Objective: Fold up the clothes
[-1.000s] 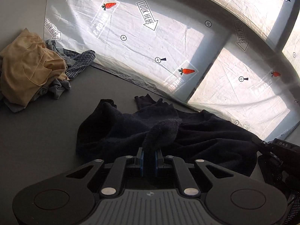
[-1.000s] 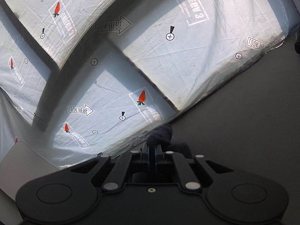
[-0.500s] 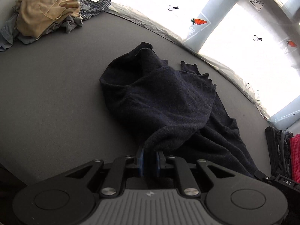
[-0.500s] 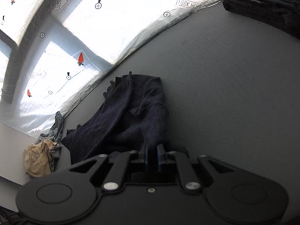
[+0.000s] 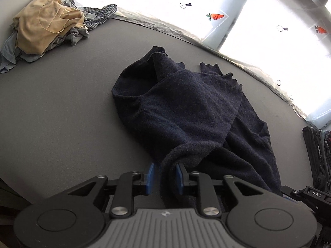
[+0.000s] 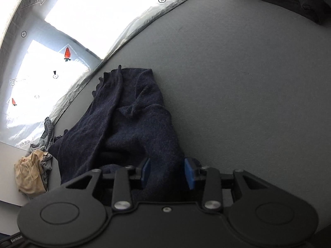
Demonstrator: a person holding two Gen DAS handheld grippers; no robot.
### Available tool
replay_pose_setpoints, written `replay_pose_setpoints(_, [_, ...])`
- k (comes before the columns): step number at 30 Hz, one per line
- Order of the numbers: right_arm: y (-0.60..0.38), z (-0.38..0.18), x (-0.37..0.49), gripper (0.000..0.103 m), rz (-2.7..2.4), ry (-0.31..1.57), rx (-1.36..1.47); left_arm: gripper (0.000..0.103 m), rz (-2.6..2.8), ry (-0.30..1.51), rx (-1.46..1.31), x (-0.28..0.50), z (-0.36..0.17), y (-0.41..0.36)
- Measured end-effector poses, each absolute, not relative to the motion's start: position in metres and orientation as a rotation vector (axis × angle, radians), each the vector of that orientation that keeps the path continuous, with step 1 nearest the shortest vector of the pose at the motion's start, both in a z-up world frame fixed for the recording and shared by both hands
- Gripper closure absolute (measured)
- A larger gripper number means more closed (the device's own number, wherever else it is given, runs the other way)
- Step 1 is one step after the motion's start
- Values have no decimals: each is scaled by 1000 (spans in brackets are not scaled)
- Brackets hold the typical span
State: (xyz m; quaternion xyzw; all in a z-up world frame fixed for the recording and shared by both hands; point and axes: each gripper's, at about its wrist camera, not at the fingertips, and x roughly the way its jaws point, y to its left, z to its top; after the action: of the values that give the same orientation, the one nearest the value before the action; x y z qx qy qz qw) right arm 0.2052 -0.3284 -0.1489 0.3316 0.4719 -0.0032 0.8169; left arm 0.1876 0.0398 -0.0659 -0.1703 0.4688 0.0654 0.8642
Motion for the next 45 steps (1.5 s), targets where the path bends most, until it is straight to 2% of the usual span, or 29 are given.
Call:
replay_pose_setpoints(4, [-329,-160,208,60,-17,1041,752,75,105,993,-346,199,-69,41])
replay_pose_setpoints(6, [-328,-164,211,59,-21,1057,768,69,85,1001,-346,206,-70,42])
replay_pose_setpoints(10, [-323,-171,221,56,-35,1084,780,69,44,1020,-337,223,-74,44])
replay_pose_setpoints(13, [-317,-180,231,57,-48,1120,786,69,23,1017,-328,235,-74,46])
replay_pose_setpoints(14, [-315,-183,234,60,-53,1128,789,69,18,1011,-324,239,-73,48])
replay_pose_setpoints(16, [-315,-187,239,83,-70,1124,806,69,14,993,-321,249,-69,52])
replay_pose_setpoints(17, [-317,-188,241,87,-94,1105,821,69,13,983,-325,253,-66,55])
replay_pose_setpoints(19, [-320,-187,248,91,-132,1065,823,68,15,966,-337,261,-62,62])
replay_pose_setpoints(25, [-321,-155,326,94,-144,896,657,68,84,940,-375,294,-59,89])
replay_pose_setpoints(33, [-306,-91,488,94,-71,639,569,67,193,948,-451,340,-70,115])
replay_pose_setpoints(36, [-306,-96,522,91,-96,652,636,67,226,959,-468,355,-76,117])
replay_pose_setpoints(39, [-306,-112,519,84,-148,675,710,64,247,981,-488,366,-84,117])
replay_pose_setpoints(42, [-314,-127,491,70,-177,690,753,61,244,1015,-502,369,-92,116])
replay_pose_setpoints(45, [-327,-137,457,70,-200,722,838,61,232,1047,-502,368,-99,111])
